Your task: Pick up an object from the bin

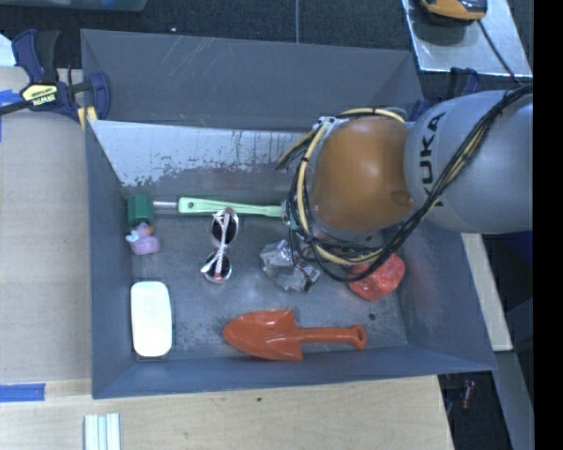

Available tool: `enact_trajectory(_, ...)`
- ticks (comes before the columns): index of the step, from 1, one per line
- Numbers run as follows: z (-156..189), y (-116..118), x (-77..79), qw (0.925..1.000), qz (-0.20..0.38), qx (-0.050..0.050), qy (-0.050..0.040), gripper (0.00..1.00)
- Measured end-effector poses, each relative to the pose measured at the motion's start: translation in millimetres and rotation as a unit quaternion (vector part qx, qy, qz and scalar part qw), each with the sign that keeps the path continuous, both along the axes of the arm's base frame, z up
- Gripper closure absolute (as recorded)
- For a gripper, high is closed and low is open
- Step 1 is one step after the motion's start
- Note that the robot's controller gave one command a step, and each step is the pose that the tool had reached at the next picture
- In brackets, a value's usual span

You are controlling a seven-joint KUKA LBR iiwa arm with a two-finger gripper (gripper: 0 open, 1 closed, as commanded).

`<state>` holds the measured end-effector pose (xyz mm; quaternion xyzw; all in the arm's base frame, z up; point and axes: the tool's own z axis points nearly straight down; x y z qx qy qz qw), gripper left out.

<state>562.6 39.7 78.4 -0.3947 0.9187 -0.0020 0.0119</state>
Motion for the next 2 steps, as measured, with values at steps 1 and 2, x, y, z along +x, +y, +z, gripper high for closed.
enact_trajectory(1,-2,3,5.0,0.9952,-0.098,0.002,-0.0009,1.00)
enact_trajectory(2,29,17,28.6,0.9984,-0.057,0.002,-0.0025,1.00)
